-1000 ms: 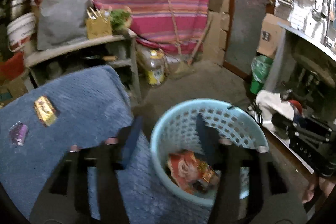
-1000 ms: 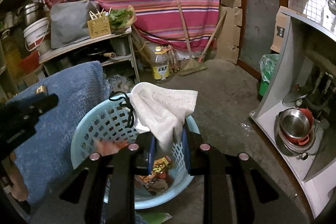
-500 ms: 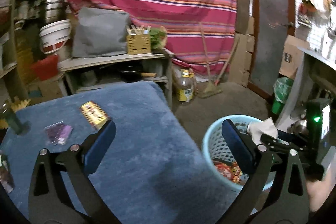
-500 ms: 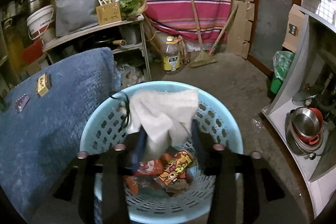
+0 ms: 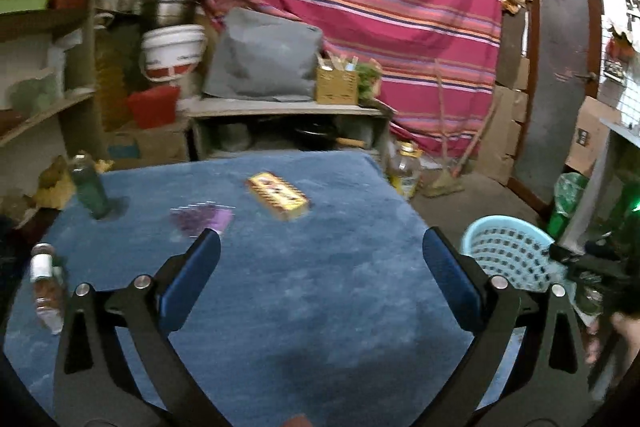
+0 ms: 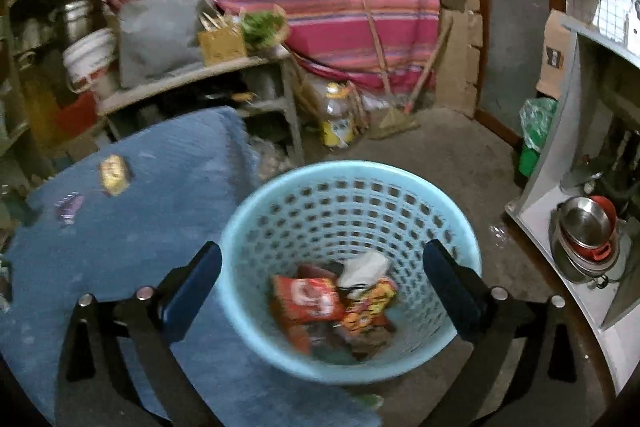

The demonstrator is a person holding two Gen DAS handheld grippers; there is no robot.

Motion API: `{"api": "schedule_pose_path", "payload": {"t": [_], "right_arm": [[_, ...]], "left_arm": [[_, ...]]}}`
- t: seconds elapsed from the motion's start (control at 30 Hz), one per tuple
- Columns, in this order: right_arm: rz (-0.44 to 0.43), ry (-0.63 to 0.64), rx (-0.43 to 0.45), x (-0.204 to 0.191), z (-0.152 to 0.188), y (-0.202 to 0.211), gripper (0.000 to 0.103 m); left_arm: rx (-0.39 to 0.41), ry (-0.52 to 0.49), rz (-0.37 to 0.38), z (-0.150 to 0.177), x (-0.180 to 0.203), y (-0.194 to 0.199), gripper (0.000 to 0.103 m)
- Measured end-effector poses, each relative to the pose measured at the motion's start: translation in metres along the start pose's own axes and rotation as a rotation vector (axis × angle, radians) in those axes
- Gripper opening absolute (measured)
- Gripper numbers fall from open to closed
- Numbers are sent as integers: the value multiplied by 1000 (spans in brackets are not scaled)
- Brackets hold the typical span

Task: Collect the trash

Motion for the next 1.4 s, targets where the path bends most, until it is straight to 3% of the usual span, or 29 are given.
{"api": "schedule_pose_path", "payload": {"t": [0.23, 0.43, 0.7, 0.97, 1.4], "right_arm": [[-115, 74, 56, -71, 41, 52, 99], [-75, 136, 81, -115, 91, 79, 98], [-112, 165, 103, -132, 126, 111, 98], [-126, 183, 108, -150, 145, 119, 98], [-137, 188, 133, -157, 146, 127, 98]], "left_arm": [[13, 8, -55, 32, -35, 34, 98], [9, 38, -72, 53, -56, 54, 98], [1, -7, -128, 77, -61, 85, 98], [-25, 23, -142, 98, -72, 95, 98], [-27, 24, -141, 102, -72, 98, 98]]}}
Point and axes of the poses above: each gripper's, at about its wrist camera, not at the fingertips, and y roughly against the way its jaws point, x to its right, z to its underside, the point moved 1 cm from there along -y, roughly the way its jaws point, and after that the axes turned 11 degrees about -y, right-handed, at the moved point
